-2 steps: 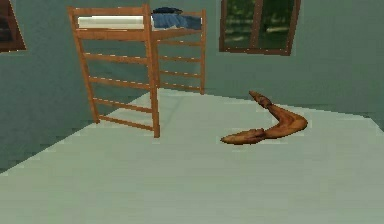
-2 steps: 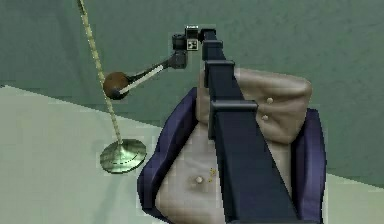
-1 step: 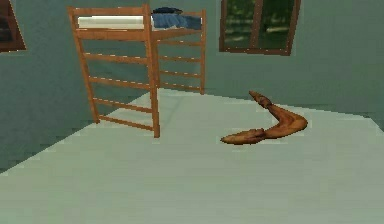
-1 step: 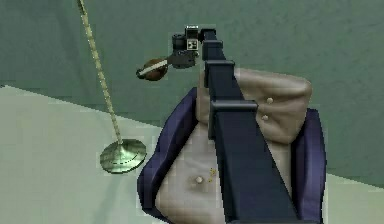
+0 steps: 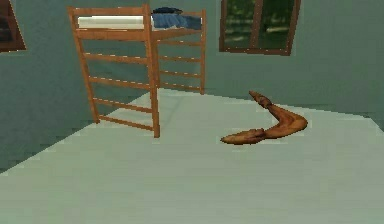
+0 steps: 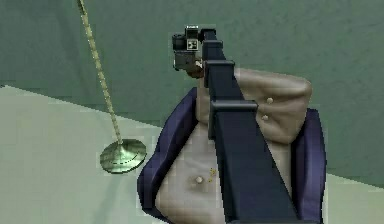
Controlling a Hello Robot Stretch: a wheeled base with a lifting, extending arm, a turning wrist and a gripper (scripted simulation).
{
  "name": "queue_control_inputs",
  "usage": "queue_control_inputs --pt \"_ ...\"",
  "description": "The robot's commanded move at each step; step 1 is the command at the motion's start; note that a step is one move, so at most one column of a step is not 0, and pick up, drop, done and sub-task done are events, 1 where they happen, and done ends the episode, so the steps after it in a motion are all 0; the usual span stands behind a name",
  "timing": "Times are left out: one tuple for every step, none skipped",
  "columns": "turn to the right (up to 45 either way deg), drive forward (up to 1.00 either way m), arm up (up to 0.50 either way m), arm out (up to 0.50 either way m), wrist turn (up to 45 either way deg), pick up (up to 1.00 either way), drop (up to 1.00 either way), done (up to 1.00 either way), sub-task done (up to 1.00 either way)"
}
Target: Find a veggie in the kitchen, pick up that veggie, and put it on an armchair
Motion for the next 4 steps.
queue_control_inputs --pt "0.0 0.00 0.00 0.00 45.0 0.00 0.00 0.00 0.00" --pt "0.0 0.00 0.00 0.00 9.0 0.00 0.00 0.00 0.00" --pt "0.0 0.00 -0.38 0.00 0.0 0.00 0.00 0.00 0.00" --pt "0.0 0.00 -0.32 0.00 0.0 0.00 0.00 0.00 0.00"
